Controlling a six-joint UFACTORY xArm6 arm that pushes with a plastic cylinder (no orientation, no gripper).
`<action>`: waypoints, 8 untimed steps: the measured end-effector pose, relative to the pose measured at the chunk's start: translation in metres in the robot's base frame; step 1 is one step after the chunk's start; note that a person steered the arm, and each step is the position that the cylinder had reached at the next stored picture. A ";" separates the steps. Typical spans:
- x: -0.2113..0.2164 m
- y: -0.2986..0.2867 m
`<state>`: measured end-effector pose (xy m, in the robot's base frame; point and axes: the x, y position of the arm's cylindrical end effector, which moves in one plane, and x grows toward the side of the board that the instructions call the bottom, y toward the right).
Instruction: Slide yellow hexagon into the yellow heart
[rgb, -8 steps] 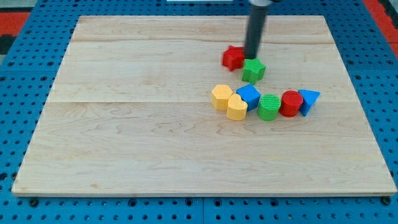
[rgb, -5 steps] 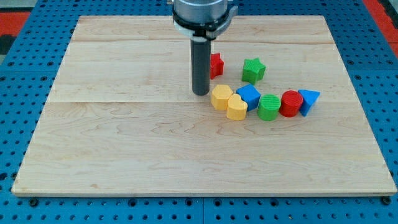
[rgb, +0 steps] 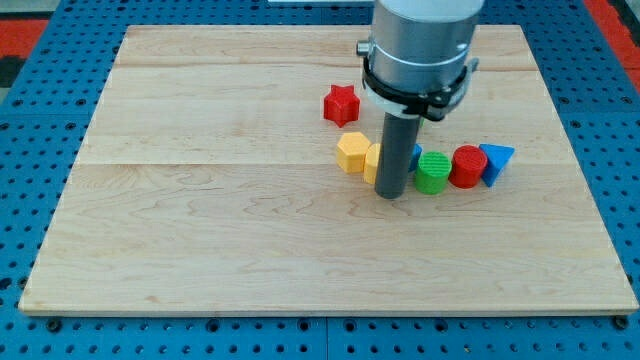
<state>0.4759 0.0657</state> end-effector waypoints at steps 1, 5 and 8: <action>-0.018 -0.027; -0.032 -0.014; -0.044 -0.124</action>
